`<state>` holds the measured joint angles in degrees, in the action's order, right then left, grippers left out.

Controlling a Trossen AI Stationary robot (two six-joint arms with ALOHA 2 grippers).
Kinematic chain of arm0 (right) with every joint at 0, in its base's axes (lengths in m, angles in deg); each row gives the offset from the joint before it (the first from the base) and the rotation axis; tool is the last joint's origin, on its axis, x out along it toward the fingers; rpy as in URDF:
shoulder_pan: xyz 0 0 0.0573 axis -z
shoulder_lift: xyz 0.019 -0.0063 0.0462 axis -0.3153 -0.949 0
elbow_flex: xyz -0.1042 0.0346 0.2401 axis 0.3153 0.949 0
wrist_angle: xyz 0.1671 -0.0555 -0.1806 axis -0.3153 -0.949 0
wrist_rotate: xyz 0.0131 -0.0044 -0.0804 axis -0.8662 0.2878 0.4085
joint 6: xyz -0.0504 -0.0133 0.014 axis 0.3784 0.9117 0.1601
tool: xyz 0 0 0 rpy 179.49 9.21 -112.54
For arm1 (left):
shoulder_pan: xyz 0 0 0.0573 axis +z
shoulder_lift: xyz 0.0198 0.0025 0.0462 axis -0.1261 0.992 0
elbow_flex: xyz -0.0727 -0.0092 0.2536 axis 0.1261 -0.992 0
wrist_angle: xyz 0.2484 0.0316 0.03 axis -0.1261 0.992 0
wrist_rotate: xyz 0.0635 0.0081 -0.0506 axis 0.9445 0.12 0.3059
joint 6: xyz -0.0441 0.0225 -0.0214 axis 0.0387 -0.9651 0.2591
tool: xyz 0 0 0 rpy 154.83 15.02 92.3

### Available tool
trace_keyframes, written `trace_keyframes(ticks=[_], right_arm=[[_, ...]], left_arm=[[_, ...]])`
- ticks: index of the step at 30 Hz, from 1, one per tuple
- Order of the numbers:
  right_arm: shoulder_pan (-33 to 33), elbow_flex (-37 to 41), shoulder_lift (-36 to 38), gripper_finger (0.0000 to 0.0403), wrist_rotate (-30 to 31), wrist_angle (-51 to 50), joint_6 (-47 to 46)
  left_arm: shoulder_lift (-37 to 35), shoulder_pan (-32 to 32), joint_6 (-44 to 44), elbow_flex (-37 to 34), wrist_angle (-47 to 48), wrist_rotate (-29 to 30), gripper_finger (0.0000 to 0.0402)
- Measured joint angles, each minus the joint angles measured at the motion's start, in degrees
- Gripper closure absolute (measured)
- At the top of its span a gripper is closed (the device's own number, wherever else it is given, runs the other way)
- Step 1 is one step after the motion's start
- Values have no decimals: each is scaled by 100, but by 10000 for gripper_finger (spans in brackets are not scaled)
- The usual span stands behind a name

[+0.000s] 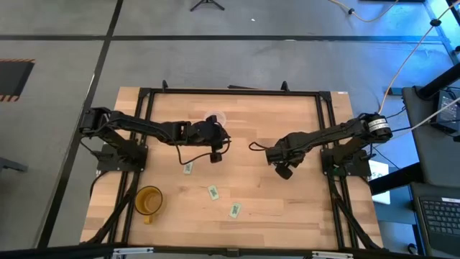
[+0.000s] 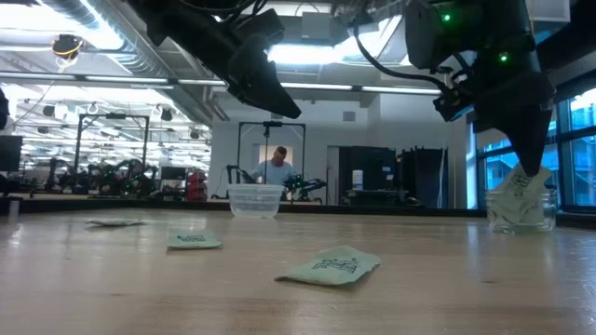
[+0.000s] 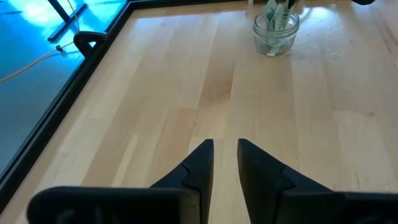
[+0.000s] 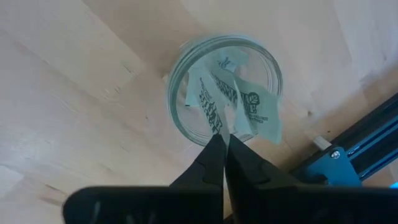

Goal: Pick and place Stevia / Truvia into bins
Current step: Put the stevia packet into the transparent container

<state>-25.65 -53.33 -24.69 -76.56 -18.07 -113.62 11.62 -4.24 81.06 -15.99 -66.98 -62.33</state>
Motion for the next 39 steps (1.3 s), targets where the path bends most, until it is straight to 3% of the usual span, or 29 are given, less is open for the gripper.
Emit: trace_keyframes(ticks=[13, 18, 26, 31, 39], right_arm=[[0, 0, 0, 347, 1, -7, -18], [0, -40, 9, 326, 203, -453, -422], [-2, -1030, 285, 314, 538, -482, -328], [-3, -1680, 296, 314, 1164, 293, 263], [113, -1628, 286, 314, 1250, 2671, 1427]], left_arm=[[0, 0, -2, 0, 4, 0, 332], [0, 0, -291, 0, 26, 63, 331], [-11, 0, -1239, 2, 154, 56, 331], [-342, 0, -1244, 7, 1258, 42, 332], [-910, -367, -798, 9, 3681, -496, 341]])
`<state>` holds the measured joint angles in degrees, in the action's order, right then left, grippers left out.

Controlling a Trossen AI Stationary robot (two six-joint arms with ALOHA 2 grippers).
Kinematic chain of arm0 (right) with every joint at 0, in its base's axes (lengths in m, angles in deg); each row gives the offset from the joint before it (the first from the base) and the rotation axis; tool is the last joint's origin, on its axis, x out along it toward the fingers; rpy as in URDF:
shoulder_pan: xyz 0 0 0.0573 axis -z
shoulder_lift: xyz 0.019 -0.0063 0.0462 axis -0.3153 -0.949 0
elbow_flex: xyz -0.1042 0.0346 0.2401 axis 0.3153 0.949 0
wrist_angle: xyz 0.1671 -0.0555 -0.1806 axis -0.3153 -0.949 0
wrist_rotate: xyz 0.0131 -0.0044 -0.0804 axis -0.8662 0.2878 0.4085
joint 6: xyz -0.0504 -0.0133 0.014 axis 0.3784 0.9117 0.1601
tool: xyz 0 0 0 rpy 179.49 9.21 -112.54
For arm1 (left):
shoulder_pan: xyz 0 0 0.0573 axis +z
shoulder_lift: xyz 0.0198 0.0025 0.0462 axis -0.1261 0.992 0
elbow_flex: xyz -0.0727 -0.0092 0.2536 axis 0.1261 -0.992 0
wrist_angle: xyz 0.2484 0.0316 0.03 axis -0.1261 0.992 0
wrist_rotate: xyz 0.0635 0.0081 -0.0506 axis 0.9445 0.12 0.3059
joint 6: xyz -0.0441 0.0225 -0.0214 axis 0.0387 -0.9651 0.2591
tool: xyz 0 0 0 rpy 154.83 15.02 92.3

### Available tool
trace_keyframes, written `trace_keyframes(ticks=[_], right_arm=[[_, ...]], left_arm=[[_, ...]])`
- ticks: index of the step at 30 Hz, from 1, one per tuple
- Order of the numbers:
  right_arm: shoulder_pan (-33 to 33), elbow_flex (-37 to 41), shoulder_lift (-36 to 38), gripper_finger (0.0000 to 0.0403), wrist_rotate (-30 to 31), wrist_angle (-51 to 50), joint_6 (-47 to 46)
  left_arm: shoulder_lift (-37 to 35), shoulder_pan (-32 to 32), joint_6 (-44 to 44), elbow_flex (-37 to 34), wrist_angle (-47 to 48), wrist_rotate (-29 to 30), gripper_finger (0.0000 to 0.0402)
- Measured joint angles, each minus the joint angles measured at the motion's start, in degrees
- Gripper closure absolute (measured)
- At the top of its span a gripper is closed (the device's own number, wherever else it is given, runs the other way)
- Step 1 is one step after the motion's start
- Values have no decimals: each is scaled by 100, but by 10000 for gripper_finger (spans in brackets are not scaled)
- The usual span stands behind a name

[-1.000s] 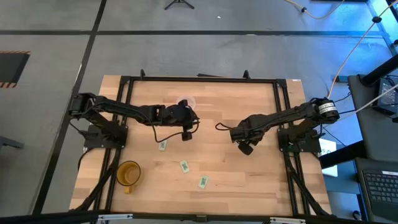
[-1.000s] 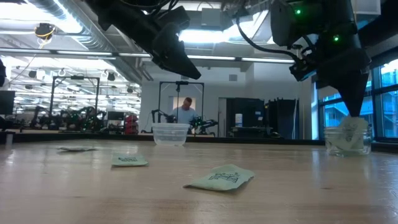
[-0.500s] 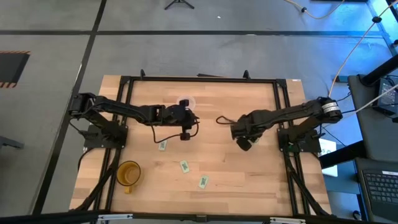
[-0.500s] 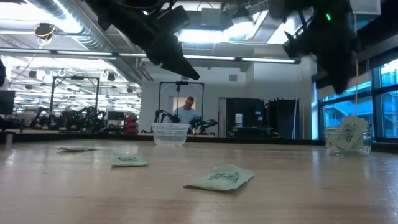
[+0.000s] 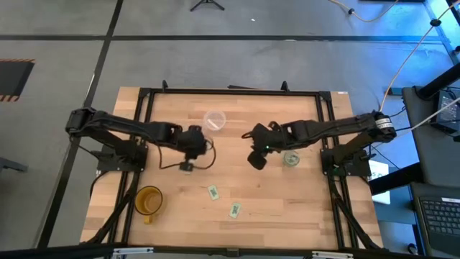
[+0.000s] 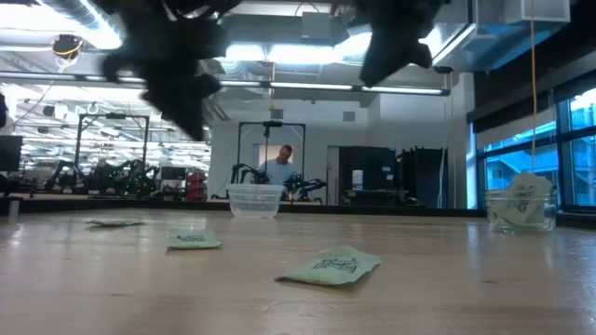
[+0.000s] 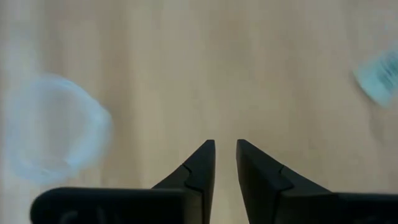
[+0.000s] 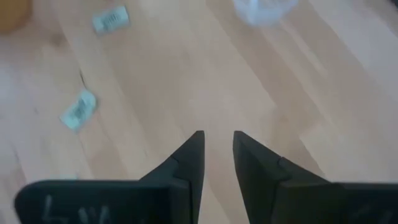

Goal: Pick and place Stevia / Truvia into bins
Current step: Put the stevia packet into the transparent container

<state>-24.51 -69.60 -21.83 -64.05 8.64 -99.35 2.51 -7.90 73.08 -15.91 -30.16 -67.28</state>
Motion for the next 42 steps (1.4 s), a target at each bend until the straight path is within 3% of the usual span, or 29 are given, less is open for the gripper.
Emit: trace_keyframes(ticks=[6, 15, 23, 42], right_arm=[[230, 217, -4, 314, -391, 913, 392], [423, 715, -4, 314, -506, 1530, 379], [426, 758, -6, 314, -508, 1567, 368], [426, 758, -6, 314, -687, 1477, 366]], left_arm=[[-18, -459, 497, -2, 1277, -70, 356], [3, -761, 1682, -31, 1424, -64, 383], [11, -832, 2208, -889, 427, -114, 398], [-8, -901, 2805, -2152, -1157, -197, 400]])
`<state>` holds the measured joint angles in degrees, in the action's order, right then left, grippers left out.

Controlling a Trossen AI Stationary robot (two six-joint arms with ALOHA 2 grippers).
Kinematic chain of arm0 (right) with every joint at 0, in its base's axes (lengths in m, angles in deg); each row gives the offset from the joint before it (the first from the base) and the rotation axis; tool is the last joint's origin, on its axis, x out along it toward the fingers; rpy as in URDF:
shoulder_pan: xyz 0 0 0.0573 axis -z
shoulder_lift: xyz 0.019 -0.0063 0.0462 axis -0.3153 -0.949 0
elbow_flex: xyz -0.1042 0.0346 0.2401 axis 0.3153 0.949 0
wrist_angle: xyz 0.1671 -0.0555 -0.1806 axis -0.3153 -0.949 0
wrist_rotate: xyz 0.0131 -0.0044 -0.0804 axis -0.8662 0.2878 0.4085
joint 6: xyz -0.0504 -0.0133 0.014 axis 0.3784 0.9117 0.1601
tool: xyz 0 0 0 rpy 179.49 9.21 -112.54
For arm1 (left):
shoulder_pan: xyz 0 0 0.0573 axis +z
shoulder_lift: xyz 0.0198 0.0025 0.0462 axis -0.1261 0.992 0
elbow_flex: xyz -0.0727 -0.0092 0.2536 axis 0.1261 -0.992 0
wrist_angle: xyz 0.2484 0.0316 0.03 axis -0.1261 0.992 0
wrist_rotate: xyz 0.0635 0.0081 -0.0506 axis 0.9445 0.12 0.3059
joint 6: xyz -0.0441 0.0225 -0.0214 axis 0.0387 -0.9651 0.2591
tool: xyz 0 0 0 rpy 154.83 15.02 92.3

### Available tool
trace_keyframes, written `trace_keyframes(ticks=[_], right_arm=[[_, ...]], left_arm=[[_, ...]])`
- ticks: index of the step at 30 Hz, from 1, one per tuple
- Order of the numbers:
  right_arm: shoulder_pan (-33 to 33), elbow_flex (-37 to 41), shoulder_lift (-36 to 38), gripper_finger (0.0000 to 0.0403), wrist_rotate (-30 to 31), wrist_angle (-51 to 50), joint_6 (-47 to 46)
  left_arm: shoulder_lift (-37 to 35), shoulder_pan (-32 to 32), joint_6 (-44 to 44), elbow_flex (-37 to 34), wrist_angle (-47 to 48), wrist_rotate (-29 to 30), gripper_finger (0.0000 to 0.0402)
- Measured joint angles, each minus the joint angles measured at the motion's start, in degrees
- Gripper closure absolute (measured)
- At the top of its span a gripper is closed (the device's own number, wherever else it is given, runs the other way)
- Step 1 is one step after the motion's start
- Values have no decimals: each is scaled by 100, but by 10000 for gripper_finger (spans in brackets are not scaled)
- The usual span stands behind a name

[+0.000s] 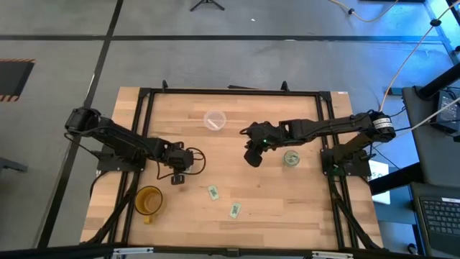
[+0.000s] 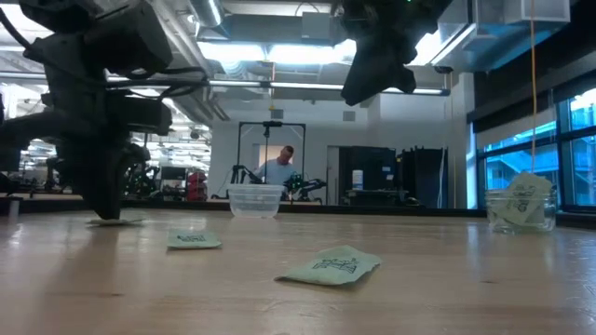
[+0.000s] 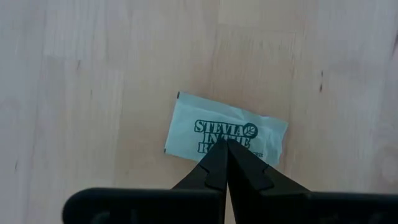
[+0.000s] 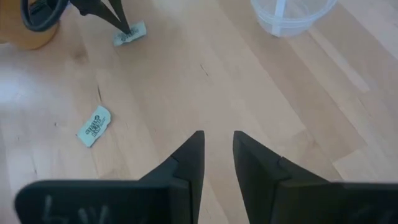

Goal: Pick and place Stevia / Truvia into bins
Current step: Put the stevia packet into the transparent container

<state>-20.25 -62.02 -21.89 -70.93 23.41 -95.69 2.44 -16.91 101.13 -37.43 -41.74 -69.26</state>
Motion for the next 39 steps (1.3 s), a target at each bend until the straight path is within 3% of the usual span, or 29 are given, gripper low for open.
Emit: trace_keyframes(ticks=[11, 15, 19, 23, 28, 35, 39], right_arm=[[-4, -4, -59, 314, 0, 15, 4], [-7, -12, -195, 314, -22, 40, -20], [37, -13, -399, 314, -681, 153, -362], [109, -13, -708, 314, -768, 142, -651], [256, -11, -1081, 314, -947, 233, -741], [275, -7, -1548, 314, -1042, 728, 590], [386, -6, -1716, 293, -1654, 828, 34]], left_arm=[[309, 7, -380, -22, -842, 179, 400], [839, 7, -406, 5, -1629, 198, 399], [1271, 7, -523, 6, -2630, 205, 400], [1535, 33, -923, -3, -3334, 323, 399], [1902, 131, -1459, 237, -3485, 371, 401], [2404, 286, -1941, 659, -3797, 239, 400], [2494, 364, -1968, 772, -3799, 211, 399]])
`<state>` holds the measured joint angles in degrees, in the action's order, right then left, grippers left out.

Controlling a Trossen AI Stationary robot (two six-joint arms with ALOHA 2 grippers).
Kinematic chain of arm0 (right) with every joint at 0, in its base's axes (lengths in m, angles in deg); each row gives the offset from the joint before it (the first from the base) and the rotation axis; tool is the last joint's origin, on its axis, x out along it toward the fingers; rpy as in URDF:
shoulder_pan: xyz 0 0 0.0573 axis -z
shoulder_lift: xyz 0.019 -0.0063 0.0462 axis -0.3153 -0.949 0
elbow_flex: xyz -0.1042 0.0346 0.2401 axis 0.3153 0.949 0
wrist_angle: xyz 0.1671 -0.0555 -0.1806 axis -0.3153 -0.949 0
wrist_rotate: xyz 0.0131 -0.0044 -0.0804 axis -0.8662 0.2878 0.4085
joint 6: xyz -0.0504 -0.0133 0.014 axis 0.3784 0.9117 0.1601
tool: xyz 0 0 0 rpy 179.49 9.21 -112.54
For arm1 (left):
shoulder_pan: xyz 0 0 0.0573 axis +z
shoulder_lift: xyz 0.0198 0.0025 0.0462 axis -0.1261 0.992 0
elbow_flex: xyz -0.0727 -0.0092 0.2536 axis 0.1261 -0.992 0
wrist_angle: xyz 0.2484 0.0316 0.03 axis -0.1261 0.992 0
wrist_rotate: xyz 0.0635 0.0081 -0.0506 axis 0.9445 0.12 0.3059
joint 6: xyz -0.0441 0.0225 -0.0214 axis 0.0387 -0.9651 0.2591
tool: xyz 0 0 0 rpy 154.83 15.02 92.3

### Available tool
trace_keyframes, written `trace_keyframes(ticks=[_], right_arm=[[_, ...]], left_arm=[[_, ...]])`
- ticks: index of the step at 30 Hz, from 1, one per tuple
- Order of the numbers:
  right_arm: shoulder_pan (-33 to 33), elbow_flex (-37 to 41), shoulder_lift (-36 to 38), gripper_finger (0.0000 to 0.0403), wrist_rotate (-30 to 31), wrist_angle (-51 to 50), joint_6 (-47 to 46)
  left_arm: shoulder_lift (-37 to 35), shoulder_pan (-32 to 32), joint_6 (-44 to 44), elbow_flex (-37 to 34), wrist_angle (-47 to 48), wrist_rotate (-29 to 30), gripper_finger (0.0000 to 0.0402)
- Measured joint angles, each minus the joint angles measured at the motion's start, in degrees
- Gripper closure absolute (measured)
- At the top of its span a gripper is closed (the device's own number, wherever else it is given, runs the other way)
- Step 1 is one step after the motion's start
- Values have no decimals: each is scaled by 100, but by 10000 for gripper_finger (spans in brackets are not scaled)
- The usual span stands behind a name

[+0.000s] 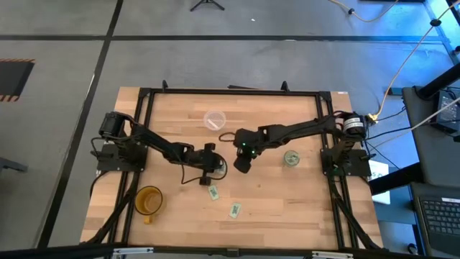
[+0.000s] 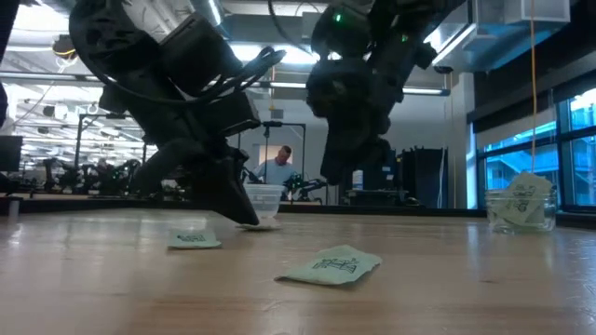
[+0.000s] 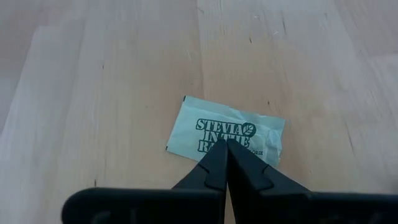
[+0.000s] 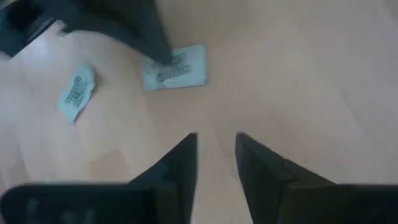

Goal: Pick and place Stevia / Truvia into bins
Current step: Put the stevia packet into the transparent container

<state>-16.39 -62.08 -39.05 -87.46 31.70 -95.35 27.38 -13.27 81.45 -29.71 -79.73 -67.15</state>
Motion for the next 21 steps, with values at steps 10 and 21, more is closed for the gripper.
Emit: trace_keyframes(ticks=[10, 21], right_arm=[[240, 3, -253, 173, -287, 10, -1017], [198, 2, -256, 164, -229, 136, -1782]], left_arm=[[12, 16, 1, -6, -224, 63, 400], [105, 16, -107, 1, -405, 154, 401]])
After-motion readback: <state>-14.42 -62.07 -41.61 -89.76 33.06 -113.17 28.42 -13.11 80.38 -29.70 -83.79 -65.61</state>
